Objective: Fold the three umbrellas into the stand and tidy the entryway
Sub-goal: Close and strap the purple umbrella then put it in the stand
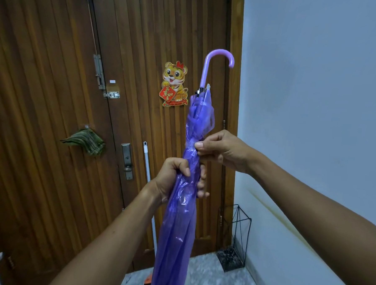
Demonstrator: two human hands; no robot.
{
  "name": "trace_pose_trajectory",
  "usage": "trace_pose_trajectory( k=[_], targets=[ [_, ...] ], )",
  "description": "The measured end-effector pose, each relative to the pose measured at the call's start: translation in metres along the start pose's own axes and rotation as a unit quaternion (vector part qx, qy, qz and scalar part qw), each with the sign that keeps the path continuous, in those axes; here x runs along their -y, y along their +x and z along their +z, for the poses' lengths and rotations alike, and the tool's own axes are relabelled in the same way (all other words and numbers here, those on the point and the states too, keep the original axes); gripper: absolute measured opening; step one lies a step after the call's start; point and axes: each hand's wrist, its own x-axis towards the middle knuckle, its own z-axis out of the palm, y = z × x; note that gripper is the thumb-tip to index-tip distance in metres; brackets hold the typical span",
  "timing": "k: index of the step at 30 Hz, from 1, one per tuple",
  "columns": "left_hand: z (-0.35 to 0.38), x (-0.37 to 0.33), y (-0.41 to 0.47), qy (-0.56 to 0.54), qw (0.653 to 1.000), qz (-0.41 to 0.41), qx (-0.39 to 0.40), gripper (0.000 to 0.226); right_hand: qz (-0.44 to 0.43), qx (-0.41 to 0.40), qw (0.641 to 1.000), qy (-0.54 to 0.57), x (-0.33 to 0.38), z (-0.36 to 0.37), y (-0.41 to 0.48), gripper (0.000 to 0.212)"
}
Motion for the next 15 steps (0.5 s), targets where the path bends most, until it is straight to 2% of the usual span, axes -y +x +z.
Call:
trace_pose_trajectory(
  k=[2,5,7,10,15],
  targets=[
    [-0.003,-0.003,0.001,0.109,0.989,0.013,-0.099,0.032,-0.029,-0.059,0.996,-0.055,0.001,0.001,0.002,0.012],
    [0.005,0.005,0.011,0.275,0.915,0.072,-0.286,0.052,-0.056,-0.144,0.972,-0.176,-0.002,0.004,0.006,0.013],
    [0.013,0.017,0.017,0.307,0.879,0.127,-0.343,0.05,-0.051,-0.157,0.966,-0.199,-0.003,0.008,0.009,0.014],
    [0.009,0.022,0.021,0.317,0.86,0.18,-0.357,0.036,-0.068,-0.173,0.958,-0.218,-0.003,0.013,0.014,0.02],
    [-0.001,0.011,0.02,0.296,0.871,0.197,-0.339,0.025,-0.056,-0.15,0.973,-0.165,0.001,0.007,0.012,0.02]
  ],
)
